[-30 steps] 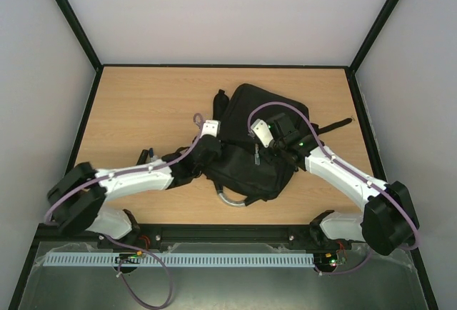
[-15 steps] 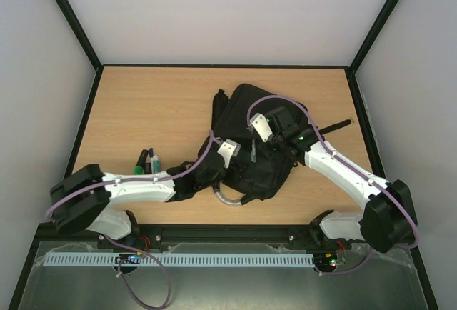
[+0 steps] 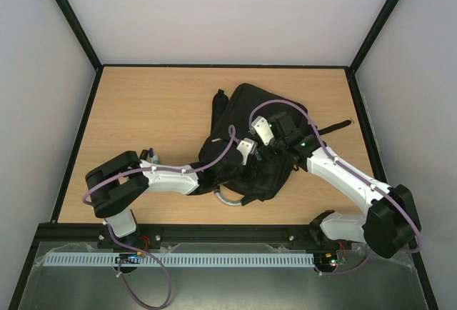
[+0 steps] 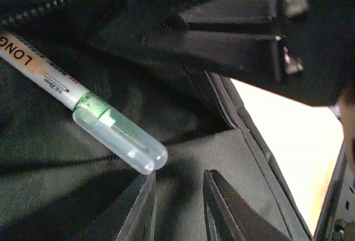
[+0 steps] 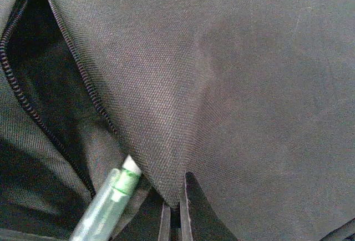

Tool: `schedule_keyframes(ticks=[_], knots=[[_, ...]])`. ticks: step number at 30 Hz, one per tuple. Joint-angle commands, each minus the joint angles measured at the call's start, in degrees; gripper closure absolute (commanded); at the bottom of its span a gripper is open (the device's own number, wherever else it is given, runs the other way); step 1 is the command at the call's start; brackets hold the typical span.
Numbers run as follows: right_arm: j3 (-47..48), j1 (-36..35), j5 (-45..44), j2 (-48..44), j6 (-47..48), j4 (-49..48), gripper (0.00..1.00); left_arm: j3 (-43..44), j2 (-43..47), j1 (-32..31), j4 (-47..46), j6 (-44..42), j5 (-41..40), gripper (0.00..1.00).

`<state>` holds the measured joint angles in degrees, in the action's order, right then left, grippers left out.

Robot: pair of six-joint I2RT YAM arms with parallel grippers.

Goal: Pack the student bag
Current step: Place the stationery in the student bag.

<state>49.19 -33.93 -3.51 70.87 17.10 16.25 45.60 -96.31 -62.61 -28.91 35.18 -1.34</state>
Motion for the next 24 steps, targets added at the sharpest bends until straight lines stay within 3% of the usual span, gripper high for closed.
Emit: schedule_keyframes(ticks=[1, 7, 16, 20, 24], knots=[[-0.8, -0.1, 0.1, -3.0, -0.2, -3.9, 0.99, 3.4, -2.9, 0.0, 0.4, 2.2, -5.0, 0.76], [-1.5, 0.6, 0.3, -4.4, -0.3, -4.1, 0.99, 3.7, -4.1, 1.7, 3.2, 8.5, -12.0, 0.89], [-2.0, 0.9, 0.5, -4.9, -0.3, -4.2, 0.99, 3.5, -3.7, 4.5, 0.0, 8.1, -16.2, 0.92], [-2.2, 1.0, 0.4, -5.1, -0.3, -4.3, 0.99, 2.8, -3.7, 6.8, -3.6, 7.5, -14.4, 0.9], [-2.4, 1.1, 0.5, -5.2, -0.2, -4.4, 0.99, 3.1, -3.1, 9.3, -5.6, 3.4, -4.6, 0.86]])
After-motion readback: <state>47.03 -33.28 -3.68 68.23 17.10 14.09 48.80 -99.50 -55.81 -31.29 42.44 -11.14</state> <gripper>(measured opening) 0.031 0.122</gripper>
